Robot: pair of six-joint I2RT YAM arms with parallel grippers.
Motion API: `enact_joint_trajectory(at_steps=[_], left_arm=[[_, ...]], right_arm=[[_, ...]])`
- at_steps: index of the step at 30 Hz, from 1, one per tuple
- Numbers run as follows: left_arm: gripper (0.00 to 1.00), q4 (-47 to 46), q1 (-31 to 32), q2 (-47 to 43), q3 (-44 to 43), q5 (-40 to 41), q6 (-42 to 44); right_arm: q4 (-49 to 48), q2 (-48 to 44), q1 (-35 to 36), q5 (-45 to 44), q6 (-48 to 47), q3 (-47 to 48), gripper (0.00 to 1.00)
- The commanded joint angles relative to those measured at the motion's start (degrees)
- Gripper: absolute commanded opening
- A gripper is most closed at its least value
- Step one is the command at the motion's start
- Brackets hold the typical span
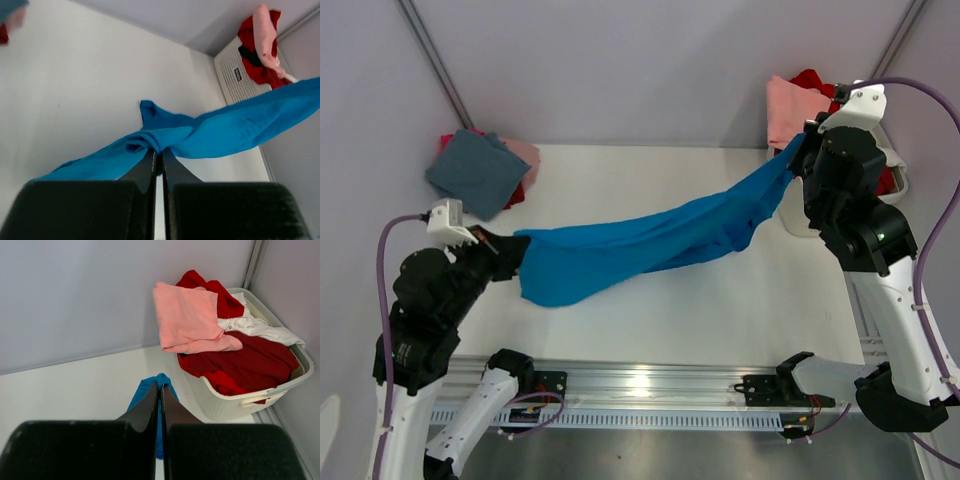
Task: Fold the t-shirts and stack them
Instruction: Flatten out the tshirt
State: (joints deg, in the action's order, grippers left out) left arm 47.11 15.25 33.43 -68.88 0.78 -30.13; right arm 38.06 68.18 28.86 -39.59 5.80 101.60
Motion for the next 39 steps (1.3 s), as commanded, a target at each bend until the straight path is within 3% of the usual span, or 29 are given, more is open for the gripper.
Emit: enact_joint_trajectory(at_steps=[1,4,9,12,16,18,23,31,36,39], left_arm=[[0.01,-1.50,0.04,-3.62,8.13,-6.66,-8.09],[0.01,-1.59,2.85,-9.94,20.75,-9.56,-14.15],[0.01,2.54,6.37,-22.34,28.54,-11.32,-21.37],[0.01,1.24,6.38,-25.42,26.97,-15.09,-19.45],[0.01,-14.72,6.38,-28.68,22.93,-23.70,-10.33],[0.00,-18.45,6.38,-28.69,20.90,-27.66,-8.46],[0.01,-13.90,6.29,-22.63,7.05,-27.58,0.50],[0.01,-13.63,6.46,-23.85,-1.16,-13.79,3.85],[0.01,-15.03,6.46,-23.76,0.31,-10.89,2.89],[0.01,-15.56,6.46,-25.08,5.40,-4.14,-0.87]], right_arm=[[-2.11,-1.21,-0.12,0.13,-0.18,-2.01,0.00],[-2.29,-1.30,-0.21,0.40,0.00,-2.99,0.00],[-2.64,-0.95,-0.12,-0.05,-0.27,-3.34,0.00],[-2.73,-0.07,-0.21,0.04,0.43,-3.34,0.00],[-4.66,-0.85,-0.12,-0.75,1.05,-3.60,0.00],[-8.94,-4.62,-0.21,-0.66,0.88,-5.53,0.00],[-11.44,-10.52,-0.12,3.46,-0.18,-3.18,0.00],[-17.40,-21.86,-0.12,14.36,-3.69,-3.16,0.00],[-20.66,-22.84,-0.12,14.28,-5.36,-5.00,0.00],[-19.52,-18.98,-0.12,9.20,-5.54,-7.20,0.00]])
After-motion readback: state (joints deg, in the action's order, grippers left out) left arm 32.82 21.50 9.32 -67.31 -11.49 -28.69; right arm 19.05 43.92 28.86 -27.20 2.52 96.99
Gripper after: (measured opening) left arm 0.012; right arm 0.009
